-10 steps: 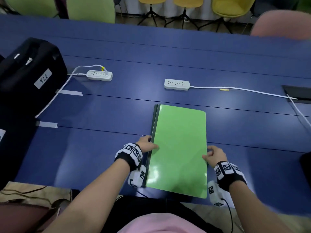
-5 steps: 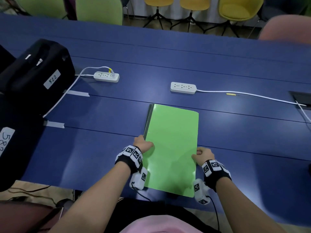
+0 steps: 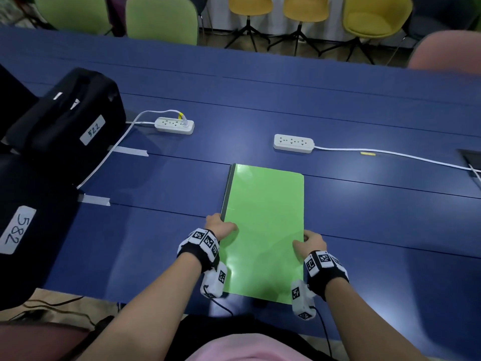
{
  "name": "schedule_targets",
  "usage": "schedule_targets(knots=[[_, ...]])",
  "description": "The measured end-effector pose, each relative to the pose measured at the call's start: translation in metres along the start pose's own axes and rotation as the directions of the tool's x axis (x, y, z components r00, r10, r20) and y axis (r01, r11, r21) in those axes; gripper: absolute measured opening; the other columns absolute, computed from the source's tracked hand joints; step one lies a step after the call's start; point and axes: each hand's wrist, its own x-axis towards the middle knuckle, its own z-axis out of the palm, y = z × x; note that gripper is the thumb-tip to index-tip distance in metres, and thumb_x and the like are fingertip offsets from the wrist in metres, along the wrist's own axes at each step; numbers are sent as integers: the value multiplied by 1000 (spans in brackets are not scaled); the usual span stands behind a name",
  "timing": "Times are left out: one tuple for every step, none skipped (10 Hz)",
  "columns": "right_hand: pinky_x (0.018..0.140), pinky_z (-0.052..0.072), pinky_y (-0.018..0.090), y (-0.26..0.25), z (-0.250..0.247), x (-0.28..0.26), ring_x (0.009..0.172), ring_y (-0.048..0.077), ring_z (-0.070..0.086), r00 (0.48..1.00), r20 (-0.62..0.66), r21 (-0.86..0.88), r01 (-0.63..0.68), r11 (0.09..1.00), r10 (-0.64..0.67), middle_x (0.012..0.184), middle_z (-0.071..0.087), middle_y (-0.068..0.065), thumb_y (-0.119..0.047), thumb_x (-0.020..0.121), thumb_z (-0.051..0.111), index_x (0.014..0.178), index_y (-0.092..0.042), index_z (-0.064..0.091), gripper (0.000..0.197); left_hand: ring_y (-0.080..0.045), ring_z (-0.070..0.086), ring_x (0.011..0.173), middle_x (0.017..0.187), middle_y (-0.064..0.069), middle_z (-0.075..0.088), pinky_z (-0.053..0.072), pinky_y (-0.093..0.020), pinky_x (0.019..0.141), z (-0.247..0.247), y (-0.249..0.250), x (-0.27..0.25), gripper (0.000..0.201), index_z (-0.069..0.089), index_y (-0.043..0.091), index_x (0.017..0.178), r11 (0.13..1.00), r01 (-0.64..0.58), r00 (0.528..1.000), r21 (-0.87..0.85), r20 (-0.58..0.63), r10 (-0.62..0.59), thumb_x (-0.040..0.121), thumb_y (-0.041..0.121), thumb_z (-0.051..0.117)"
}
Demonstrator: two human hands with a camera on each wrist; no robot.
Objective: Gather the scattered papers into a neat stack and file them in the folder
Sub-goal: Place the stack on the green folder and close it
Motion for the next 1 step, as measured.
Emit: schedule_targets(knots=[[47,27,21,-4,-2,-3,57,21,40,1000,-17,23,-6,1000,6,57,40,1,-6,80,56,62,-14,52,19,-31,45,130,146,-14,39,43,-44,106,0,-4,8,79,41,5,140,998,2,1000,-62,4,-2,73,30,73]])
